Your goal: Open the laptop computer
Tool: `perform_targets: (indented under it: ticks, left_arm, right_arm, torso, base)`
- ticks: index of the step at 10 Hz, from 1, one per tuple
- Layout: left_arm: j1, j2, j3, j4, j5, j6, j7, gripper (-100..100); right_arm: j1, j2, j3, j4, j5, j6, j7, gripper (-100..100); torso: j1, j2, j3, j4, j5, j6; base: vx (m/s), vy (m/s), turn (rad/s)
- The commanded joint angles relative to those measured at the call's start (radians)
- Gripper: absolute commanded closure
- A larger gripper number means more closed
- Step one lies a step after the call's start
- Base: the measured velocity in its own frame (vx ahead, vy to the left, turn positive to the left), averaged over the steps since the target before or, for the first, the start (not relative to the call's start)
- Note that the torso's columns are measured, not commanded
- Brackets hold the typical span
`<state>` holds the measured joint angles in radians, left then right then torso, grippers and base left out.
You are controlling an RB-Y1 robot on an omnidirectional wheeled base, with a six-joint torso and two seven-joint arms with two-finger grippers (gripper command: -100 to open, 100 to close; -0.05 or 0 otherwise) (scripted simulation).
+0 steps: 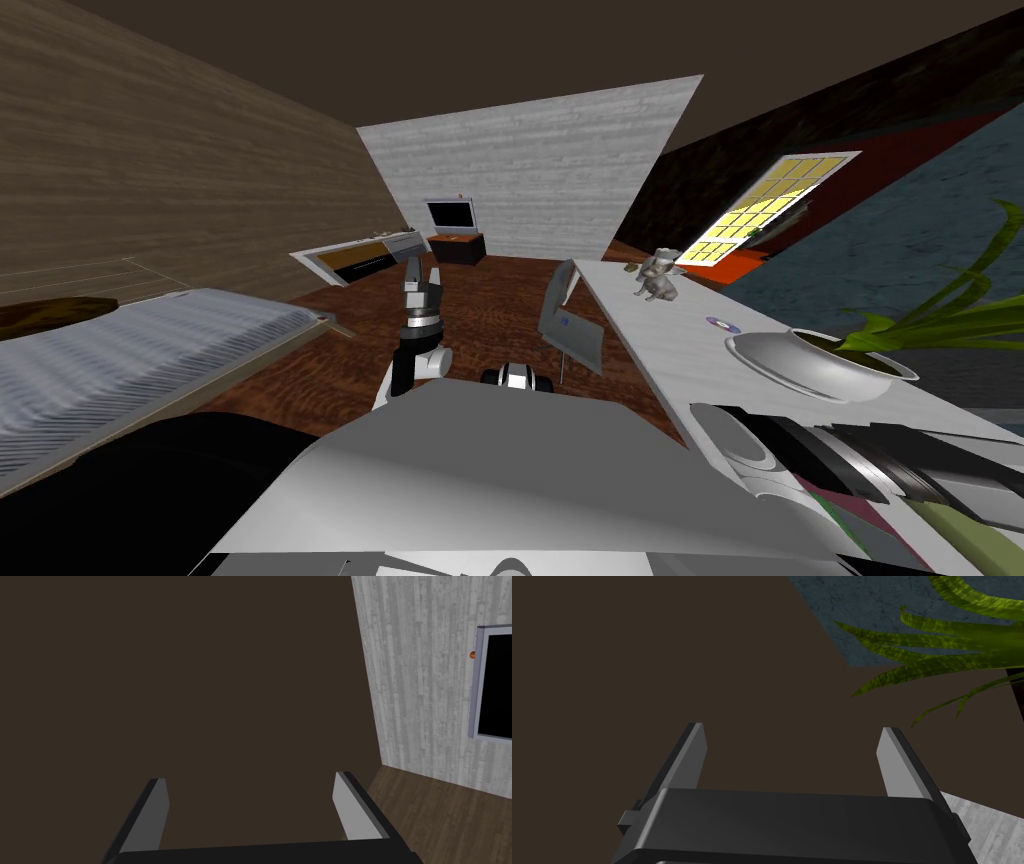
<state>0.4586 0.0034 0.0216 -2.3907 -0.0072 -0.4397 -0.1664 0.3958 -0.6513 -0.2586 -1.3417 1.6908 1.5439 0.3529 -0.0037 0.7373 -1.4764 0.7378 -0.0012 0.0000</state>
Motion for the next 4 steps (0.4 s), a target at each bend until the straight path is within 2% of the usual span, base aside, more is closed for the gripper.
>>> perform_targets:
  ticks: [1,4]
  left_arm:
    - [0.000,0.000,0.000,0.000,0.000,0.000,0.000,0]
    - [0.000,0.000,0.000,0.000,0.000,0.000,0.000,0]
  right_arm:
    - [0.000,0.000,0.000,0.000,0.000,0.000,0.000,0]
    - [0.000,0.000,0.000,0.000,0.000,0.000,0.000,0]
  torso:
    - [0.001,0.000,0.000,0.000,0.000,0.000]
    - [0.004,0.001,0.000,0.000,0.001,0.000]
  base:
    - [0.000,0.000,0.000]
    - [0.000,0.000,0.000]
